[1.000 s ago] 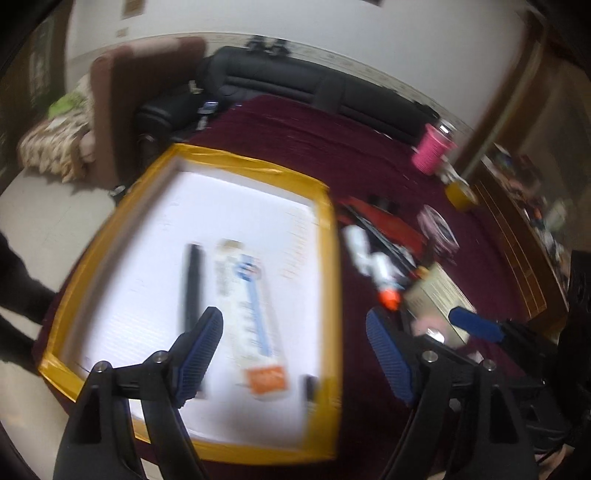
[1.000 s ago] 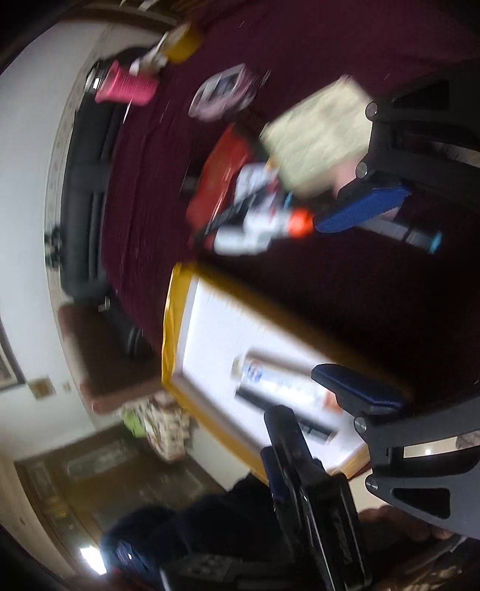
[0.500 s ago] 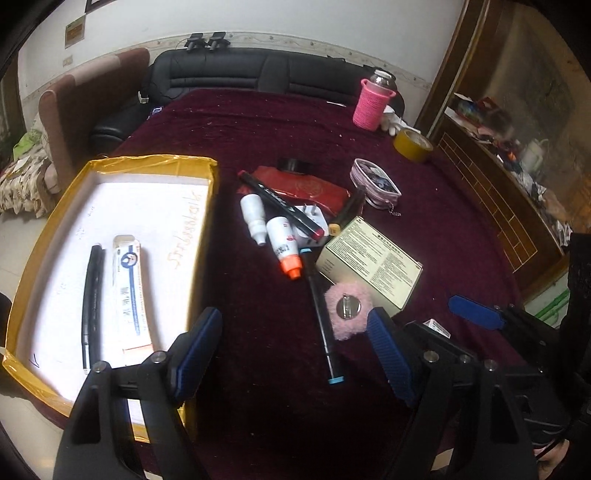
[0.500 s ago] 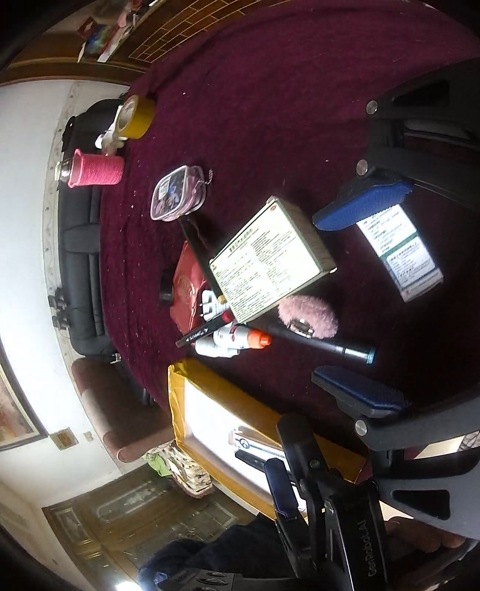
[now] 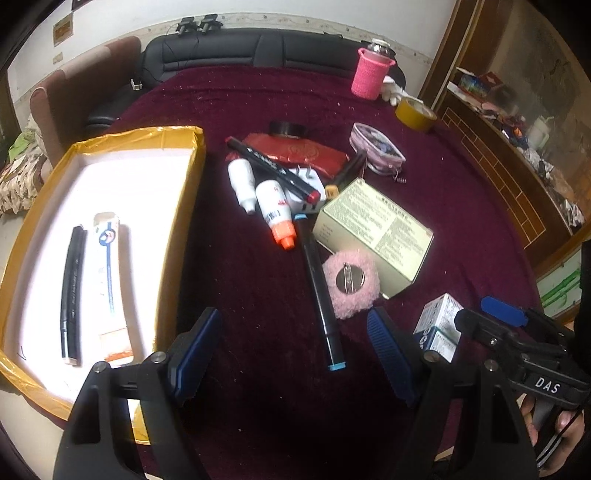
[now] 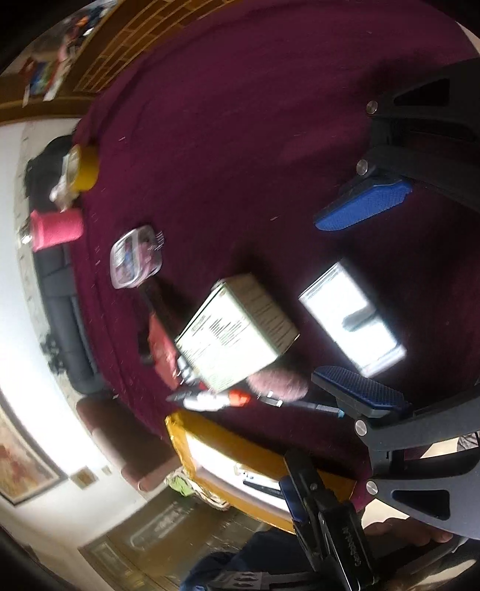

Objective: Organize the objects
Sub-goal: 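Move both tools back over the remaining items on the table, then grasp the white medicine box with the right tool while the left tool grasps a black marker, then carry both items into the tray and open both tools, then move both tools back over the table items, then grasp the green-bordered cream box with the right tool while the left tool grasps the pink fluffy badge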

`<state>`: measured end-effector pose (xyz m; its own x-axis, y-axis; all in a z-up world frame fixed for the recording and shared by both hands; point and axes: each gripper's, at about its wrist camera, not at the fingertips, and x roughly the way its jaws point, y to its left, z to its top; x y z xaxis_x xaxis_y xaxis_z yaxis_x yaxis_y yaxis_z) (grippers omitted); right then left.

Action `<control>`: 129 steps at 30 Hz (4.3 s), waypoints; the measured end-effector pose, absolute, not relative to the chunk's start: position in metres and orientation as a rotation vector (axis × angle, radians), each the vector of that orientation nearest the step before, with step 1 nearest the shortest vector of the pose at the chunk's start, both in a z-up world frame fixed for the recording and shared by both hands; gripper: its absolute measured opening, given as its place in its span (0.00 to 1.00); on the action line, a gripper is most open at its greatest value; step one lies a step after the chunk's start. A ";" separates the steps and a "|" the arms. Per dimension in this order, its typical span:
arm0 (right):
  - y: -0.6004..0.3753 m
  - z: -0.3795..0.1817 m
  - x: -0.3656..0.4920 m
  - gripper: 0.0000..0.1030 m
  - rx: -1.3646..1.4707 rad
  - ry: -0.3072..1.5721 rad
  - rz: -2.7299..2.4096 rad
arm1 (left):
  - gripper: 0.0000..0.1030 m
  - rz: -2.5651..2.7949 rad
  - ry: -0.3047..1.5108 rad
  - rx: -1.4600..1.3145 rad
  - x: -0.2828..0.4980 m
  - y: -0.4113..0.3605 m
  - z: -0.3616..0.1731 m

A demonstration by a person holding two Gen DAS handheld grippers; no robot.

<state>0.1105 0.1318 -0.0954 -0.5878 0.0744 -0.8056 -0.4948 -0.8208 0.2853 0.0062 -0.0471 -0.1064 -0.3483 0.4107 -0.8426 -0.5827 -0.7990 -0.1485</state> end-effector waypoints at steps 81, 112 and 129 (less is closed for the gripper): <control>-0.013 -0.110 -0.188 0.38 -1.517 0.398 2.692 | 0.14 2.393 0.070 -1.474 -0.139 -0.219 -0.119; 0.158 -0.077 0.021 0.93 -1.215 0.437 2.713 | 0.83 2.100 0.229 -1.151 0.004 -0.048 -0.106; 0.164 -0.117 0.007 0.79 -1.379 0.365 2.634 | 0.83 2.071 0.335 -1.211 0.000 -0.014 -0.137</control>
<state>0.0067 0.1635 -0.1171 -0.5678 0.0165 -0.8230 -0.2397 -0.9598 0.1462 -0.0001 -0.0136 -0.1373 -0.3143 0.4418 -0.8402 -0.6843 -0.7189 -0.1221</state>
